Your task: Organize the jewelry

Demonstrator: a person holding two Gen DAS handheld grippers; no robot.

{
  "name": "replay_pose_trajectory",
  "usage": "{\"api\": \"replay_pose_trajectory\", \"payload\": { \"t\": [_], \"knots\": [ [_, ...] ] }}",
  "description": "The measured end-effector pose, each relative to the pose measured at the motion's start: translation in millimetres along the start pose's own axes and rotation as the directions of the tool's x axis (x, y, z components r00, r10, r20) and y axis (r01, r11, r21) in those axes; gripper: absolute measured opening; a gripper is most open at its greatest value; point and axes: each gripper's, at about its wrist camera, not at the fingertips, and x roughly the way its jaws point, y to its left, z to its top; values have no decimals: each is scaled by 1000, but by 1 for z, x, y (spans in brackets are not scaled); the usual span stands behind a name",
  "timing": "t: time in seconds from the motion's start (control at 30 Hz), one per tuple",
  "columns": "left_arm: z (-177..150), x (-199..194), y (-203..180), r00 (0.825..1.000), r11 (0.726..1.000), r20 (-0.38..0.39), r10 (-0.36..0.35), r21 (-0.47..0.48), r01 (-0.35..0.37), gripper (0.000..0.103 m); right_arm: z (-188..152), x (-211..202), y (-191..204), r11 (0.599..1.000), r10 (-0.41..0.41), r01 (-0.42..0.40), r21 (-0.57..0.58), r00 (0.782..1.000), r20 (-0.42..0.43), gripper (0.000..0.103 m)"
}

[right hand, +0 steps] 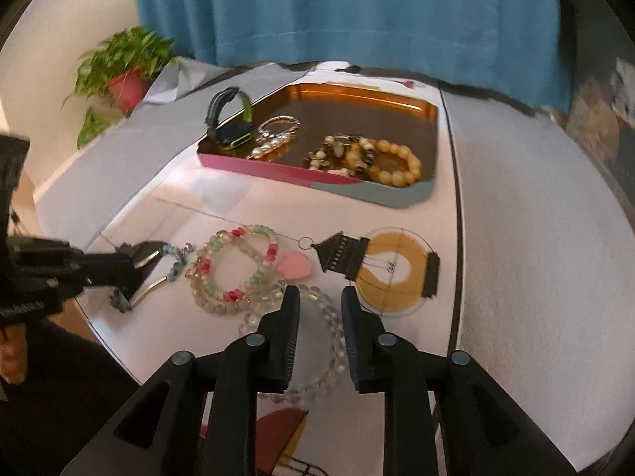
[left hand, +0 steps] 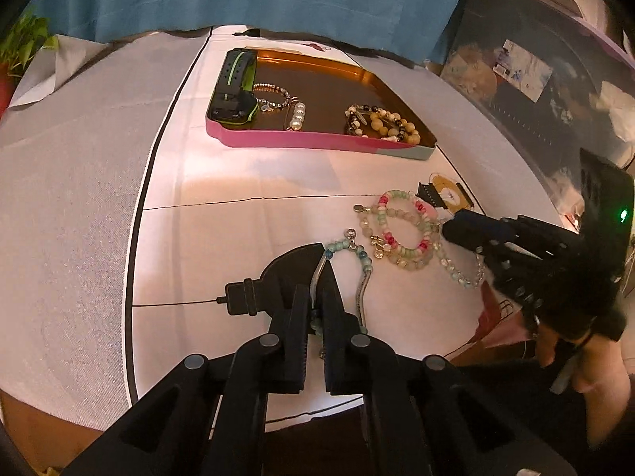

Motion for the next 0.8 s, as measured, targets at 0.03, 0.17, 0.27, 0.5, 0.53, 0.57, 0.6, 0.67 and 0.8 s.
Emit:
{"api": "replay_pose_trajectory", "payload": {
  "t": [0.03,0.17,0.27,0.5,0.53,0.57,0.6,0.67,0.8],
  "knots": [
    [0,-1,-1,1000,1000,4,1,3,-1,4,0,1,4,999,-17,17,-37,1000,-1,22],
    [-1,-8,-7,1000,1000,25,-8,8,8,4,4,2,0,1000,10,-11,-20,1000,-20,7],
    [-1,-14,-9,999,1000,40,-16,2,16,4,4,-8,-2,1000,10,-10,-3,1000,14,7],
    [10,-32,-14,995,999,90,-52,-11,53,4,16,-51,-1,1000,14,-17,25,994,108,7],
    [12,-35,-14,994,998,96,-57,-13,59,4,17,-56,-1,999,13,-17,30,993,119,7],
    [14,-39,-14,993,998,106,-61,-15,63,4,19,-61,-1,999,12,-17,38,992,127,7],
    [17,-42,-15,991,997,113,-67,-15,69,4,20,-65,-1,999,13,-19,44,991,136,7],
    [22,-47,-14,989,995,119,-93,-27,97,4,24,-73,-1,999,11,-18,49,988,152,7],
    [37,-62,-14,980,991,158,-121,-39,128,4,35,-89,2,999,11,-20,46,983,185,7]
  ]
}}
